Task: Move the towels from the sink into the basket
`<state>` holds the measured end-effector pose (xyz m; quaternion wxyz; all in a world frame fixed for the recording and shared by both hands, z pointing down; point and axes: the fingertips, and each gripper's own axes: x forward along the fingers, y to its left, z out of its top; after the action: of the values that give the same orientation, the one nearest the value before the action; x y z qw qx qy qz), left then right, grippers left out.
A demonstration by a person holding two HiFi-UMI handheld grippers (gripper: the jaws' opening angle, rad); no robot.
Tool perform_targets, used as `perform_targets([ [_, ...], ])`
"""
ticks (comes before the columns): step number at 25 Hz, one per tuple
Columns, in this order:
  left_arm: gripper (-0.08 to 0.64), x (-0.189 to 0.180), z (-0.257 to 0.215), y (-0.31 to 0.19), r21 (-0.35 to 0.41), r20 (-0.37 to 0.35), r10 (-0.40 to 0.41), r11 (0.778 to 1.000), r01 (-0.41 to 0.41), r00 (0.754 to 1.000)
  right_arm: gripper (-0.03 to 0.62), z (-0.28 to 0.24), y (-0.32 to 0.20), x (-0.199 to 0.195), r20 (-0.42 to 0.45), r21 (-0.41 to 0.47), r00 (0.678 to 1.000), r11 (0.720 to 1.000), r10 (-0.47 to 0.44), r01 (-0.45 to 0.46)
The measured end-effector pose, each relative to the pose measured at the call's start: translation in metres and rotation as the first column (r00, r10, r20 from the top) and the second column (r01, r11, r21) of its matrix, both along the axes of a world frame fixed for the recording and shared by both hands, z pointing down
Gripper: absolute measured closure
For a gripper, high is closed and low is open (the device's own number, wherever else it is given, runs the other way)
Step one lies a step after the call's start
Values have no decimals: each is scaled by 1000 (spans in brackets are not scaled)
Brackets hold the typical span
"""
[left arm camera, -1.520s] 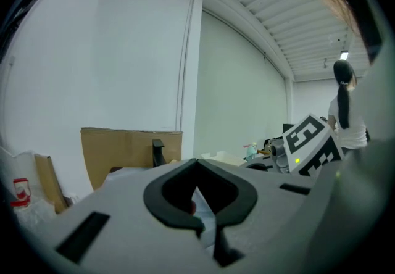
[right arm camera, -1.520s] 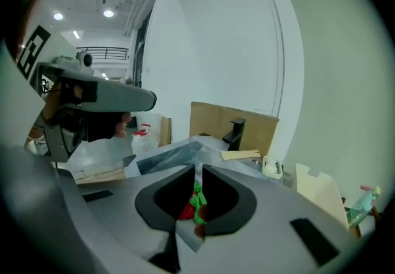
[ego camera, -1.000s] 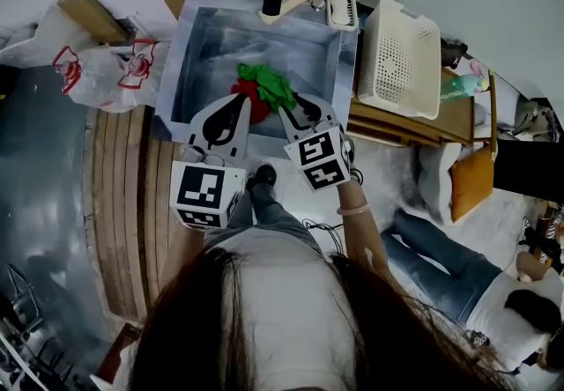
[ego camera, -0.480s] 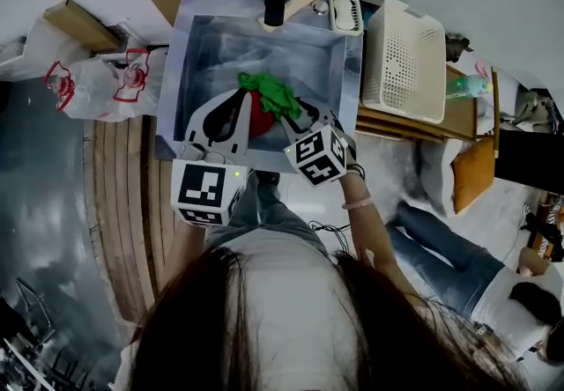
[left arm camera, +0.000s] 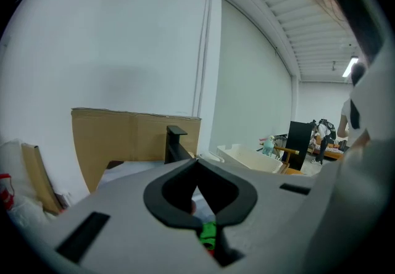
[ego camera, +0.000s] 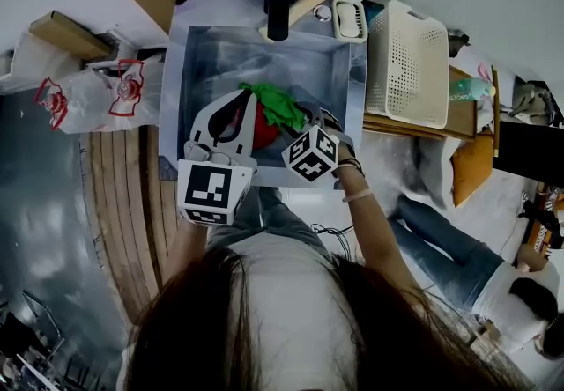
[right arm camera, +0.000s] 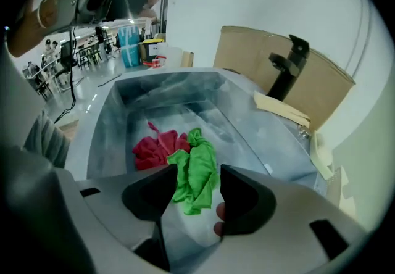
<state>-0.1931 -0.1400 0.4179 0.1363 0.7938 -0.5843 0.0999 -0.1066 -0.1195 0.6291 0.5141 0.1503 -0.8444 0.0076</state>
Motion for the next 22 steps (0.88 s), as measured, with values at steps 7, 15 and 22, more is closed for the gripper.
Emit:
perform_targets([
  [7, 552, 0, 13, -8, -19, -25, 33, 999, -34, 999, 341, 43, -3, 0, -130, -55, 987, 994, -96, 89],
  [15, 552, -8, 27, -16, -43, -38, 44, 998, -45, 998, 313, 79, -4, -2, -178, -116, 974, 986, -142, 122],
  [22, 552, -11, 34, -18, -60, -53, 51, 997, -55, 997, 319, 103, -8, -3, -190, -139, 974, 985, -126, 100],
])
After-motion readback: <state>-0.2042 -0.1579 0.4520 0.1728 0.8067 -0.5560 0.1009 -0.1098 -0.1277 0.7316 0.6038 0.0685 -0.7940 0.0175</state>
